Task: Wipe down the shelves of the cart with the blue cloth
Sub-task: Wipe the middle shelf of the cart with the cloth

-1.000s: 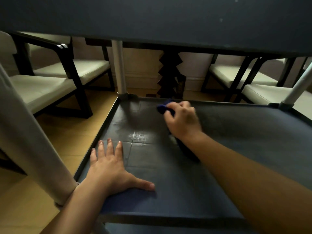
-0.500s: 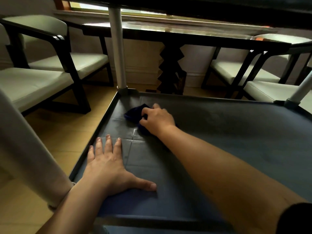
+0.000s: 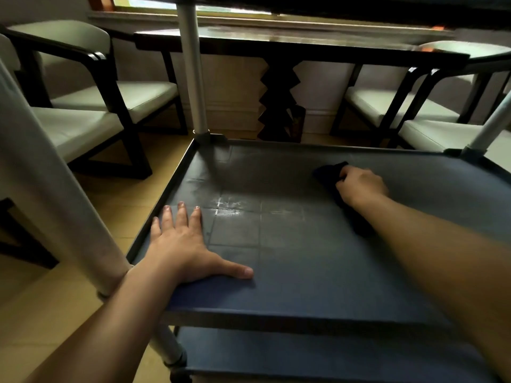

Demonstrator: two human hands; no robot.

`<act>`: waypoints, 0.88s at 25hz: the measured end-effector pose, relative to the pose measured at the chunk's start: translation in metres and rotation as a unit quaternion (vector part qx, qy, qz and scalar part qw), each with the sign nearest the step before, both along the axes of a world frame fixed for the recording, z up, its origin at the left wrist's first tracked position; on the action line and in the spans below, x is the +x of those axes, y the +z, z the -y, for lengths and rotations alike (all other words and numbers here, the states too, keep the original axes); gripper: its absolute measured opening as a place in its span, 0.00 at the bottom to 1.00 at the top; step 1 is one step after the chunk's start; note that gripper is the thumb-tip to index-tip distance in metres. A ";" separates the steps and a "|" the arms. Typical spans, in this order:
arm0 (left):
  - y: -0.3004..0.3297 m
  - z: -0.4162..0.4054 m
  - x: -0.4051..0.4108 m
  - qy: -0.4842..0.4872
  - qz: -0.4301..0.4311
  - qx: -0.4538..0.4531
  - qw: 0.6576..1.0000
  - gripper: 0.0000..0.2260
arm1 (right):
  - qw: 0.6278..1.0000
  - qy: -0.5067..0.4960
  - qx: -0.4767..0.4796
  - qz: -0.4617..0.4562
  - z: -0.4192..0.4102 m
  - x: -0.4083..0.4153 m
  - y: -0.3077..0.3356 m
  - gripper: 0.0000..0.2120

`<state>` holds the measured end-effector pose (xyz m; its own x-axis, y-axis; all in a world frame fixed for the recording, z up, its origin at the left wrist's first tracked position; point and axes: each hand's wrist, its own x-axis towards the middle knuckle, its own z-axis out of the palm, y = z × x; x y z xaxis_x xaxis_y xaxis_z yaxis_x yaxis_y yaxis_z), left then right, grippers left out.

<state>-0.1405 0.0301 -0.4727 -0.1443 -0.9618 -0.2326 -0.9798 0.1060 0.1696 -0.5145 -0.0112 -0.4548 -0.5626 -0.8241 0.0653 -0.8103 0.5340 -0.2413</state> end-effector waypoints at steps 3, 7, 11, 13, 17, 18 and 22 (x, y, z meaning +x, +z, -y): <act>0.004 0.001 0.000 0.003 0.006 0.012 1.000 0.85 | 0.993 0.021 -0.095 0.067 -0.008 0.004 0.005 0.11; 0.013 0.005 -0.005 0.008 0.009 0.050 0.999 0.86 | 0.935 0.092 -0.267 0.215 -0.044 0.020 0.027 0.05; 0.021 -0.002 -0.003 0.008 -0.039 0.043 0.998 0.81 | 0.876 0.121 -0.344 0.317 -0.113 0.049 0.054 0.07; 0.028 -0.019 -0.007 -0.033 -0.076 -0.045 0.996 0.64 | 0.850 0.145 -0.363 0.353 -0.153 0.072 0.067 0.08; 0.048 -0.085 -0.004 -0.128 -0.371 -0.178 0.902 0.35 | 0.799 0.257 -0.368 0.401 -0.226 0.124 0.086 0.06; 0.051 -0.110 -0.001 -0.149 -0.440 -0.151 0.872 0.30 | 0.793 0.288 -0.358 0.399 -0.244 0.136 0.084 0.07; 0.040 -0.192 0.014 -0.161 -0.638 0.135 0.741 0.27 | 0.781 0.407 -0.315 0.354 -0.292 0.177 0.057 0.09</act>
